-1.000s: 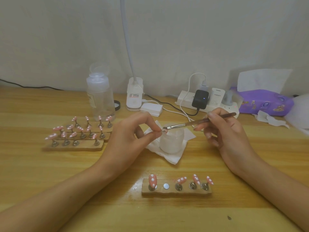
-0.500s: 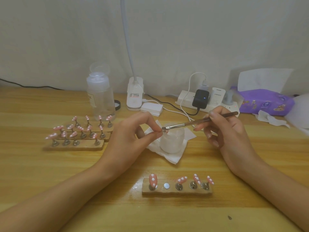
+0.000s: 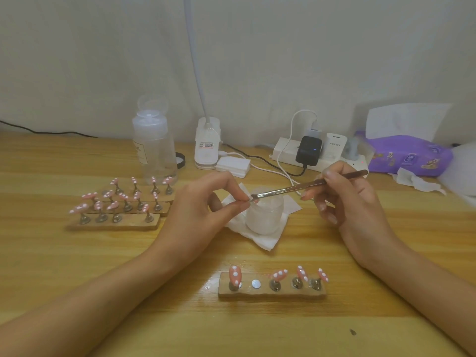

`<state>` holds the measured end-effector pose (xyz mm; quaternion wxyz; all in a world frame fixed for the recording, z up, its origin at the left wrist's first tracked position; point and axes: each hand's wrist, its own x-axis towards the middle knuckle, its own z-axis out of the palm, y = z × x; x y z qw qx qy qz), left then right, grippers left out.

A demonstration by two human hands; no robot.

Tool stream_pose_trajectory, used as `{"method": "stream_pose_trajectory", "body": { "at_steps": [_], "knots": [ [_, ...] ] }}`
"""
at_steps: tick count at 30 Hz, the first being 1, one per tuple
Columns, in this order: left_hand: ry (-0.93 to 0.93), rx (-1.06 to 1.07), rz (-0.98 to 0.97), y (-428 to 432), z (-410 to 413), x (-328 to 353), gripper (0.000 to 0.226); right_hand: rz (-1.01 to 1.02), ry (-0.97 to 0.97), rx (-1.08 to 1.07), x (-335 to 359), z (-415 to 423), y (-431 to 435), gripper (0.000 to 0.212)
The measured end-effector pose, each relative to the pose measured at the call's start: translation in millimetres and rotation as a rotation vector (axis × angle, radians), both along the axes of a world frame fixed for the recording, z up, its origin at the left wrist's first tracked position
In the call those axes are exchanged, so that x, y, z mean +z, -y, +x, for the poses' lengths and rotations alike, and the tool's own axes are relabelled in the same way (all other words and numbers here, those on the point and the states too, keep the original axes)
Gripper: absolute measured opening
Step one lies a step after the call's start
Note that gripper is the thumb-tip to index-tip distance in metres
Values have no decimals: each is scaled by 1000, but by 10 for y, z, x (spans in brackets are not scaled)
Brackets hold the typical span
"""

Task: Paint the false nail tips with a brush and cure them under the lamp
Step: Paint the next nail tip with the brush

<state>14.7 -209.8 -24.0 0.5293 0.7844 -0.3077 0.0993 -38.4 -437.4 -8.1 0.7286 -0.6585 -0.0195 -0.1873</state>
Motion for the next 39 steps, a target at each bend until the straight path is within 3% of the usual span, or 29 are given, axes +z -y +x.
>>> {"method": "stream_pose_trajectory", "body": {
  "at_steps": [32,39],
  "knots": [
    [-24,-18,-3,1,-31,9,11,-22,-27,-43,-10,7,-1,30],
    [-11,-12,18,1,-47,20,12,11,-3,-34,-7,5,10,22]
  ]
}}
